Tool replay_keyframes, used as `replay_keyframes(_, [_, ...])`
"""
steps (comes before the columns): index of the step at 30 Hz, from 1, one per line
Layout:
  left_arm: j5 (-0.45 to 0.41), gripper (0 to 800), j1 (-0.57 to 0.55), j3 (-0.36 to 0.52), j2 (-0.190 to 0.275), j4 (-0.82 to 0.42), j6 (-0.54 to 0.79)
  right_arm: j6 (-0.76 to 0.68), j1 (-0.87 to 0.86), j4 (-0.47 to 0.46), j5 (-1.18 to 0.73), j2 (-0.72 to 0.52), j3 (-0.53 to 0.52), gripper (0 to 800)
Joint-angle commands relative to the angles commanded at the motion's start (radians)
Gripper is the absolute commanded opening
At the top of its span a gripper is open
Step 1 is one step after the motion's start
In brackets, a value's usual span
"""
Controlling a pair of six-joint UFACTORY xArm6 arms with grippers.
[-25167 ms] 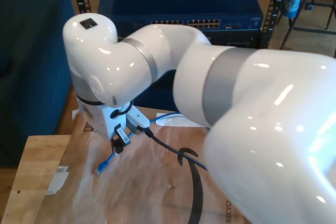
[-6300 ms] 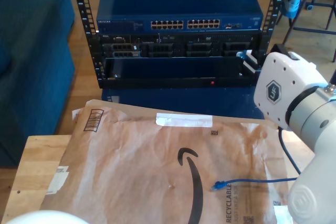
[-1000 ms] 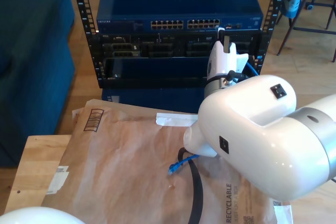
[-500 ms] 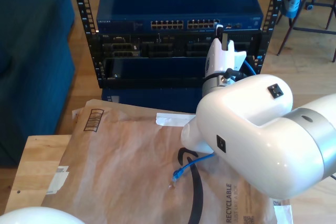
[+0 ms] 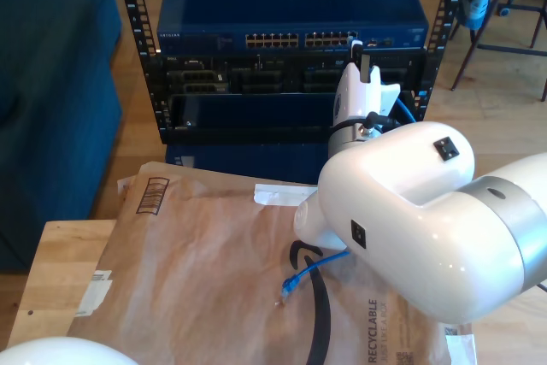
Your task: Grab the cable and plug it in
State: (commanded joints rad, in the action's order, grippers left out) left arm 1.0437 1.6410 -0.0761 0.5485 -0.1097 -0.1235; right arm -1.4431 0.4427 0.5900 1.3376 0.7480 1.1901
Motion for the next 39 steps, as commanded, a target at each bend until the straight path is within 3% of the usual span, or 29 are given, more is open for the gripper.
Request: replay_keyframes(39, [0.0,800,0.0,0.0,0.0,0.0,0.0,0.0,-0.011,0.008,-0.002,0.025,0.035,0])
